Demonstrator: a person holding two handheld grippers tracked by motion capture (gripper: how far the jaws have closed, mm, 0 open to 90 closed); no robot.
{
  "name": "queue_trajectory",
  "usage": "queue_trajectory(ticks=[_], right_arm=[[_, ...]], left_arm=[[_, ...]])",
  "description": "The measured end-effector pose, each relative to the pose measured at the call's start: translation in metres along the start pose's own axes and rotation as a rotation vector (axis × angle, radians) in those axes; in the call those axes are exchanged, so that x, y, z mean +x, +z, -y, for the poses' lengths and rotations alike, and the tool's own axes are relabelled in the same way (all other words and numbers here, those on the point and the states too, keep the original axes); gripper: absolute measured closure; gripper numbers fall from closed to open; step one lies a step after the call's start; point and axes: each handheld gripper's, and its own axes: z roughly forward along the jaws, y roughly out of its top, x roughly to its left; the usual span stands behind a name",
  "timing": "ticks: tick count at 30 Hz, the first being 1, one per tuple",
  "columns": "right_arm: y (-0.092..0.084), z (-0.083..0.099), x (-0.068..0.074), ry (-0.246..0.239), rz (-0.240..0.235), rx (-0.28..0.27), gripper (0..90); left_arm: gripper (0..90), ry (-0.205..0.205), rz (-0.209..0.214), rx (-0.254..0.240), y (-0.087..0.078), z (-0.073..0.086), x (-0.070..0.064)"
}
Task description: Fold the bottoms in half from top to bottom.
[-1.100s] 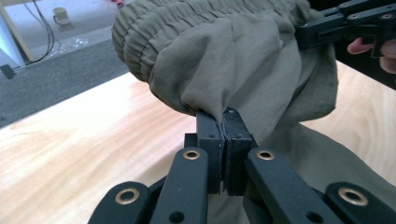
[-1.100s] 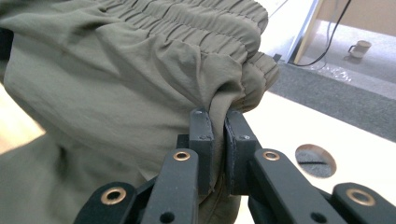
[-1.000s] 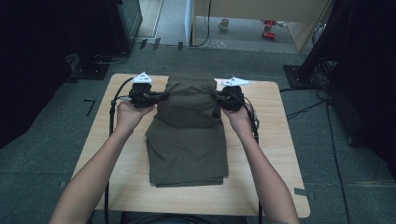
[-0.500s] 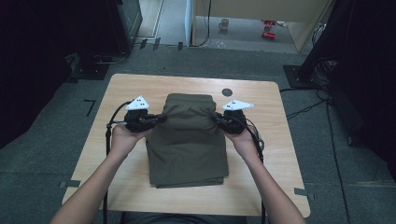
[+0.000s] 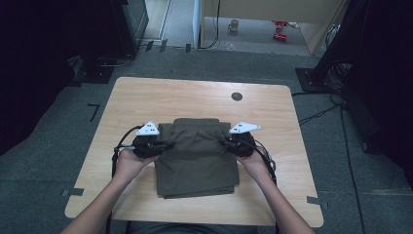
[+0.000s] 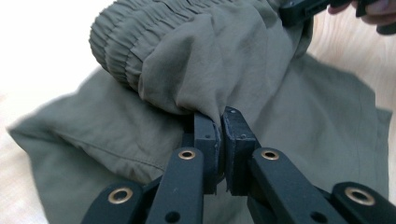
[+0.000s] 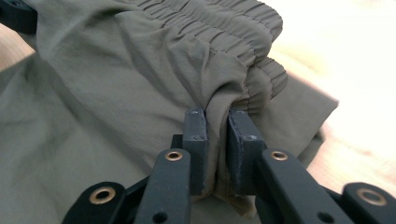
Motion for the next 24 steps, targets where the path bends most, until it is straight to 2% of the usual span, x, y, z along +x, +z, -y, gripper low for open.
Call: queue_trajectory(ticks=[4,8,11,13,17,18,21,24], right_arm=[[0.006,0.009,-0.002,0.015,-0.022,0.034,71.7],[0.006,0.013,-0.007,0.058,-0.051,0.042,61.8],[0.003,0.014,-0.010,0.058,-0.084,0.030,49.5],[-0.002,0.013,-0.013,0.062,-0.099,0.030,49.1],[-0.012,0.010,-0.020,0.076,-0.091,-0.002,54.6],[-0.014,0.009,-0.022,0.079,-0.093,-0.008,57.5],[-0.016,0.007,-0.027,0.096,-0.056,-0.020,72.0],[-0.007,0.003,-0.034,0.100,-0.032,0.022,79.5]], left_arm=[[80.2,-0.040,0.038,0.033,0.003,0.008,0.003],[77.2,-0.057,0.028,0.029,0.001,0.010,0.007],[74.4,-0.046,-0.003,0.035,-0.004,0.008,0.009],[71.6,-0.053,-0.003,0.027,-0.008,0.007,0.012],[71.3,-0.083,0.013,-0.007,-0.019,0.003,0.021],[71.8,-0.089,0.008,-0.016,-0.022,0.001,0.023],[80.7,-0.116,0.009,-0.017,-0.022,-0.003,0.033],[86.0,-0.131,0.004,0.005,-0.014,-0.006,0.042]])
